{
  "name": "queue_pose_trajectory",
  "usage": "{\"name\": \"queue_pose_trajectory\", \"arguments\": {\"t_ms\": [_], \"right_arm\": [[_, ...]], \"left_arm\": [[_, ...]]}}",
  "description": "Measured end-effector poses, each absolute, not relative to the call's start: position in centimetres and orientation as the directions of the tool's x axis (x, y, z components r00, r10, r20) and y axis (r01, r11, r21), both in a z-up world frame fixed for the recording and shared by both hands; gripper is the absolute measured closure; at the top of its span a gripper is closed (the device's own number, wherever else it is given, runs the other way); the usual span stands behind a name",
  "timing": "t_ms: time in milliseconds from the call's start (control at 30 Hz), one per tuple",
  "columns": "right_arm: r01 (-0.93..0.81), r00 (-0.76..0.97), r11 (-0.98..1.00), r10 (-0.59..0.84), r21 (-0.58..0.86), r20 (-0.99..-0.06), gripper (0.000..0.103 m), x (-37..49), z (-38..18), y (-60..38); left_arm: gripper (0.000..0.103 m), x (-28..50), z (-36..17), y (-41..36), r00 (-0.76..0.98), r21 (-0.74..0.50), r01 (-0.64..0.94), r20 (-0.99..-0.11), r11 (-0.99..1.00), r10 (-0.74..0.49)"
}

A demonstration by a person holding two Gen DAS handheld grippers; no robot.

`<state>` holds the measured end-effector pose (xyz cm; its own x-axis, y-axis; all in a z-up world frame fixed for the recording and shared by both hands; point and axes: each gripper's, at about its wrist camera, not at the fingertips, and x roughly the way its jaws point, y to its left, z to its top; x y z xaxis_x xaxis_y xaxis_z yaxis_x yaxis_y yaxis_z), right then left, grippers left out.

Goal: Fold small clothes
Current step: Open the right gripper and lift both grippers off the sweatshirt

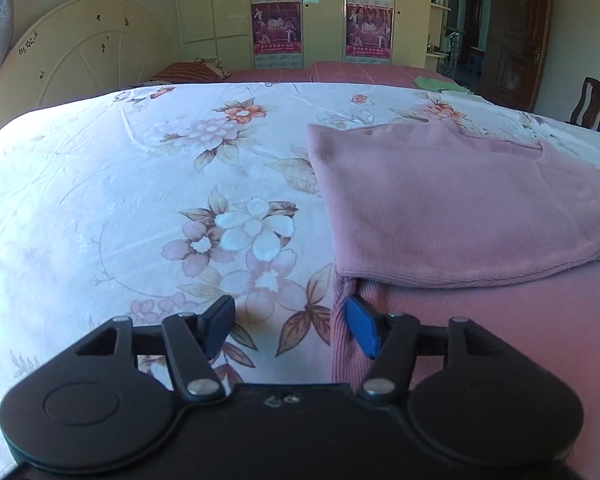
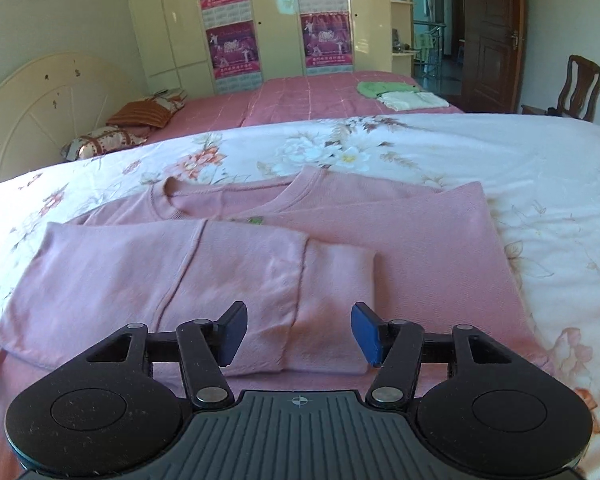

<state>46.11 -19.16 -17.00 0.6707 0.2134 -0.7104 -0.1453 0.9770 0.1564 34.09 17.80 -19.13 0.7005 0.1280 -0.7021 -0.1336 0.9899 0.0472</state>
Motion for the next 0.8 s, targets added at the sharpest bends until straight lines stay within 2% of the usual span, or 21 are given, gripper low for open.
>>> {"name": "queue_pose_trajectory", "arguments": {"t_ms": [133, 167, 200, 233, 300, 333, 367, 400, 533, 633, 667, 800], "right_arm": [[-0.147, 0.668, 0.976, 0.216, 0.158, -0.712, 0.046, 45.8, -17.1, -18.4], [-0.145, 0.67, 0.976, 0.218, 0.162, -0.709, 0.046, 45.8, -17.1, -18.3], [-0.146, 0.67, 0.976, 0.217, 0.161, -0.71, 0.046, 45.9, -17.1, -18.2], [-0.148, 0.666, 0.977, 0.214, 0.154, -0.714, 0.046, 46.0, -17.2, -18.0], [-0.146, 0.663, 0.98, 0.197, 0.133, -0.722, 0.046, 46.3, -17.6, -17.7], [-0.144, 0.656, 0.983, 0.179, 0.111, -0.733, 0.046, 46.6, -18.0, -17.6], [-0.135, 0.644, 0.988, 0.146, 0.076, -0.751, 0.054, 46.8, -18.8, -17.6], [-0.133, 0.646, 0.99, 0.129, 0.055, -0.752, 0.058, 46.9, -19.5, -17.8], [-0.137, 0.644, 0.99, 0.111, 0.03, -0.757, 0.058, 47.0, -19.3, -17.9], [-0.12, 0.676, 0.987, 0.161, 0.108, -0.719, 0.058, 46.0, -17.8, -18.3], [-0.117, 0.683, 0.987, 0.16, 0.11, -0.713, 0.058, 45.8, -17.6, -18.2], [-0.101, 0.665, 0.984, 0.175, 0.145, -0.726, 0.058, 46.0, -17.5, -18.7]], "left_arm": [[0.045, 34.6, -19.0, 16.6, 0.724, 0.031, -0.103, -0.683, 0.994, 0.096], [0.054, 34.8, -19.2, 16.4, 0.723, 0.046, -0.107, -0.682, 0.993, 0.109], [0.068, 35.2, -19.6, 16.6, 0.716, 0.041, -0.125, -0.688, 0.991, 0.119], [0.07, 35.3, -19.7, 17.1, 0.723, 0.01, -0.144, -0.682, 0.989, 0.112], [0.081, 35.5, -19.6, 17.5, 0.728, -0.02, -0.158, -0.677, 0.987, 0.103], [0.083, 35.4, -19.6, 17.5, 0.733, -0.02, -0.153, -0.673, 0.988, 0.1], [0.083, 35.1, -19.8, 17.5, 0.736, -0.018, -0.152, -0.669, 0.988, 0.102], [0.083, 34.7, -19.9, 17.7, 0.742, -0.023, -0.157, -0.662, 0.987, 0.102], [0.083, 34.3, -20.0, 17.6, 0.743, -0.028, -0.163, -0.661, 0.986, 0.104], [0.08, 33.9, -18.8, 16.9, 0.734, -0.045, -0.174, -0.672, 0.984, 0.099], [0.076, 33.5, -18.4, 16.6, 0.735, -0.043, -0.179, -0.67, 0.983, 0.105], [0.073, 32.1, -15.6, 15.2, 0.767, -0.107, -0.165, -0.639, 0.98, 0.059]]}}
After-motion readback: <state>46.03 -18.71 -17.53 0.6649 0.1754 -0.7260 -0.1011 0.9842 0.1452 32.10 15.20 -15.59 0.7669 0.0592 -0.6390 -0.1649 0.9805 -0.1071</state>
